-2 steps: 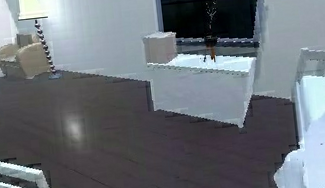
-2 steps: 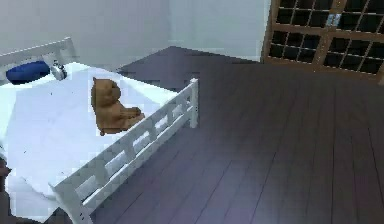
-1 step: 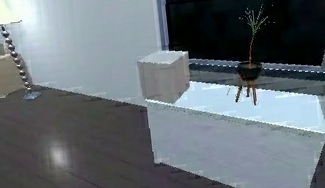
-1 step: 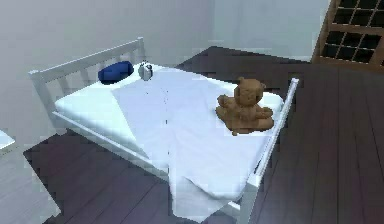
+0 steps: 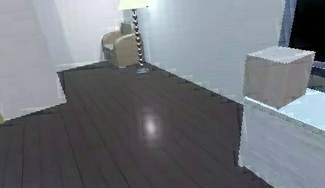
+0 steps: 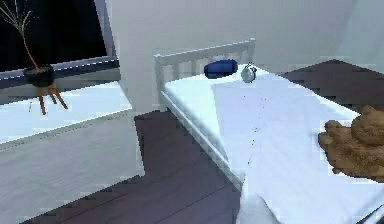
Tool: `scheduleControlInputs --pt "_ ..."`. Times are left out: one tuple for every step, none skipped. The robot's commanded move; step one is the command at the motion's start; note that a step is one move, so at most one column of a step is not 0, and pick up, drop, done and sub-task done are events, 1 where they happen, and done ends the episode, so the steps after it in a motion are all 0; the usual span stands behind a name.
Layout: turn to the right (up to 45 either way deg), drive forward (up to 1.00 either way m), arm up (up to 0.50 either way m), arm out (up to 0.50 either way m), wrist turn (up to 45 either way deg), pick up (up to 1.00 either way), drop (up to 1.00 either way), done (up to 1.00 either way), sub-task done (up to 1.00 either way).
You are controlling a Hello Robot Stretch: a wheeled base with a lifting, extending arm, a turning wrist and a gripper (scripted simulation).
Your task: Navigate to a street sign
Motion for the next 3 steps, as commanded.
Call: scheduleControlInputs --pt "0.0 0.05 0.00 0.00 0.0 0.00 0.00 0.00 0.00" --pt "-33.0 0.00 0.00 0.00 0.0 0.00 0.00 0.00 0.00" --pt "0.0 0.50 0.00 0.00 0.0 0.00 0.00 0.00 0.00"
